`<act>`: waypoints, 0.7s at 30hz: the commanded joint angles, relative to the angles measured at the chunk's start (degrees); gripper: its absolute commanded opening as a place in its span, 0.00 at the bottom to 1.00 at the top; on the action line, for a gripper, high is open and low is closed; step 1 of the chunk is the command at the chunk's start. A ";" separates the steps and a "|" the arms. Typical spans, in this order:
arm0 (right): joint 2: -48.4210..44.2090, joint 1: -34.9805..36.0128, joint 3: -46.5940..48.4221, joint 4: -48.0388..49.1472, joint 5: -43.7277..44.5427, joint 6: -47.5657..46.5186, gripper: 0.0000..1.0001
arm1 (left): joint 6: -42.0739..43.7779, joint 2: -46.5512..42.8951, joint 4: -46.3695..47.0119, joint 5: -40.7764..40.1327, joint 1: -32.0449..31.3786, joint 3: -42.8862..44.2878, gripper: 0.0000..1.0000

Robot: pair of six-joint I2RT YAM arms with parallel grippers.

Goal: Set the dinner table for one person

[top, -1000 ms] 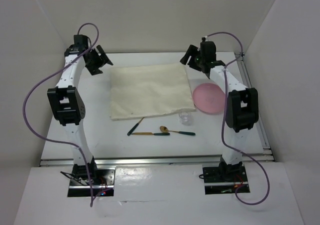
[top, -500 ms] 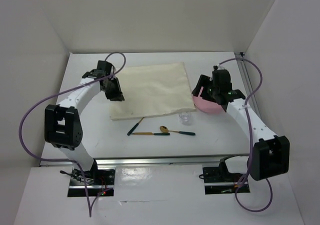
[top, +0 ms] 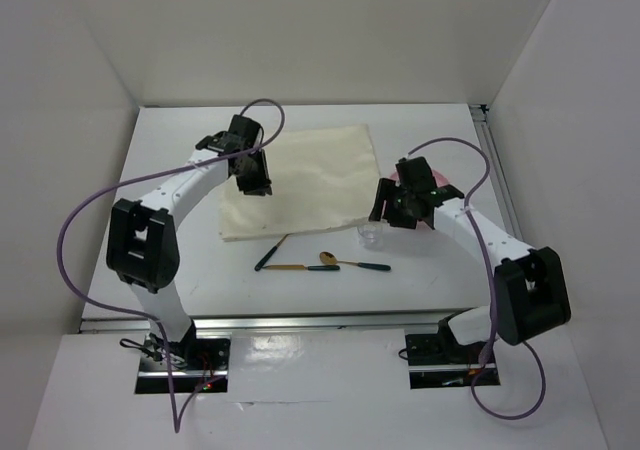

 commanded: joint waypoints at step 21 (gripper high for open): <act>38.76 -0.94 27.52 9.84 -1.72 -1.35 0.39 | -3.64 18.38 -1.01 1.89 8.81 12.16 0.32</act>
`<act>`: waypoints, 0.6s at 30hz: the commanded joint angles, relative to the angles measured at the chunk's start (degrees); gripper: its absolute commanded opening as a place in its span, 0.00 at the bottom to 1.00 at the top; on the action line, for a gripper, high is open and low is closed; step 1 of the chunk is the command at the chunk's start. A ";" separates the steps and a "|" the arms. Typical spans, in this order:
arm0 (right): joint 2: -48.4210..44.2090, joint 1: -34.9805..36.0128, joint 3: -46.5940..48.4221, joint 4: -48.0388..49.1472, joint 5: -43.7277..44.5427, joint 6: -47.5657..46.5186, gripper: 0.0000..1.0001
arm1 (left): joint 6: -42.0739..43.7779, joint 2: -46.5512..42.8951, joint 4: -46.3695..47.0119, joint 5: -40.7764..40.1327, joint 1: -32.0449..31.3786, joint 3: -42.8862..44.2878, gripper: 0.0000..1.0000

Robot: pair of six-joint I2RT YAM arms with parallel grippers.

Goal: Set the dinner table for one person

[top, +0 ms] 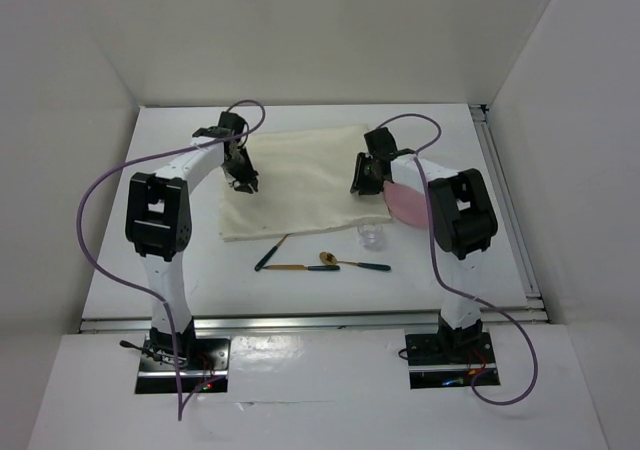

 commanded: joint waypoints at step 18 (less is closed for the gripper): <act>-9.75 -0.40 -13.74 2.81 1.96 2.00 0.38 | 0.10 -1.49 2.81 2.44 0.44 -8.61 0.32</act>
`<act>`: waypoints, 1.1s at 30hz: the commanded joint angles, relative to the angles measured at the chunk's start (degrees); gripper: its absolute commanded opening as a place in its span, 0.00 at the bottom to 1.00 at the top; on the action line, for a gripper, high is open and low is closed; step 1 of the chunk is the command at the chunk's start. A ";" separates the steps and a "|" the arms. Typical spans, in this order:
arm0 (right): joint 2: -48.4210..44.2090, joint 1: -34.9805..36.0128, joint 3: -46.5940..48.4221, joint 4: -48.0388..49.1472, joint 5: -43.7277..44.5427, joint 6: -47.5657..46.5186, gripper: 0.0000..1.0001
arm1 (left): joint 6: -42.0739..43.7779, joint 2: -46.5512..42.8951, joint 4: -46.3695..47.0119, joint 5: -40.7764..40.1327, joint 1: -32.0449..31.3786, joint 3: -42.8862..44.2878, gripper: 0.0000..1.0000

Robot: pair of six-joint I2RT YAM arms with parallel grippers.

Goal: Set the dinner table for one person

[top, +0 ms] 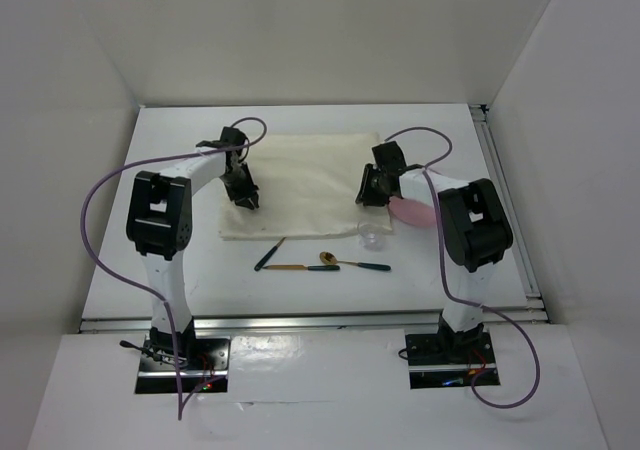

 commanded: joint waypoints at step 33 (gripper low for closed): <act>-32.36 0.37 -15.38 -15.53 0.07 -4.43 0.69 | 5.79 -25.31 -1.92 2.09 -0.35 -3.84 0.49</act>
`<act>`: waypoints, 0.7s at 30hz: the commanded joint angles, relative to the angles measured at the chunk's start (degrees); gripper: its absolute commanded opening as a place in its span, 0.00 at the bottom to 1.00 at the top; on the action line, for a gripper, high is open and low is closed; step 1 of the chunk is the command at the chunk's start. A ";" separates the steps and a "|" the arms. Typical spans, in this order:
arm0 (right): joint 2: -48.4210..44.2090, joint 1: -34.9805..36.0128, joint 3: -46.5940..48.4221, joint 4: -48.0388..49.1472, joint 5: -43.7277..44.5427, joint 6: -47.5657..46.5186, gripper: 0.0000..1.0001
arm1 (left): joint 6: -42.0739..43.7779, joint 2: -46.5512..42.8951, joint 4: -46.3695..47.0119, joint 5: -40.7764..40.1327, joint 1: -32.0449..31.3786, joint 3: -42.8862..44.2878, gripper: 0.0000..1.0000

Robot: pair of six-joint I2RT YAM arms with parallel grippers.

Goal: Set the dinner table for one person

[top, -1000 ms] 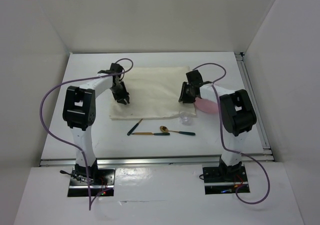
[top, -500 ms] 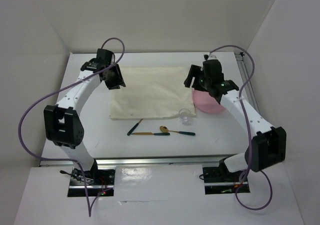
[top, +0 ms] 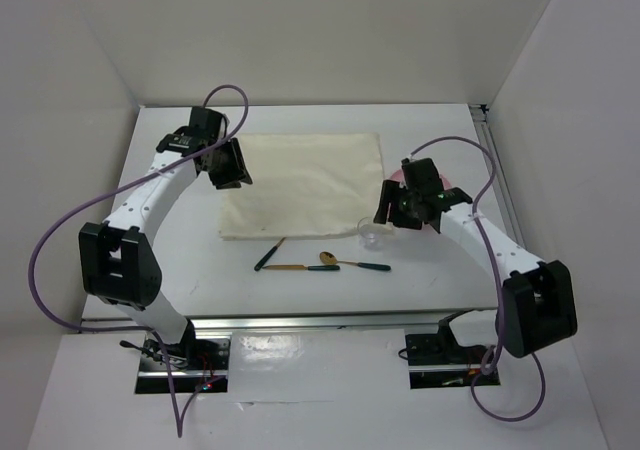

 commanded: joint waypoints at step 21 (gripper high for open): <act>9.13 0.33 0.29 3.80 -1.37 -2.43 0.25 | 1.07 1.49 1.86 0.81 -0.81 1.42 0.48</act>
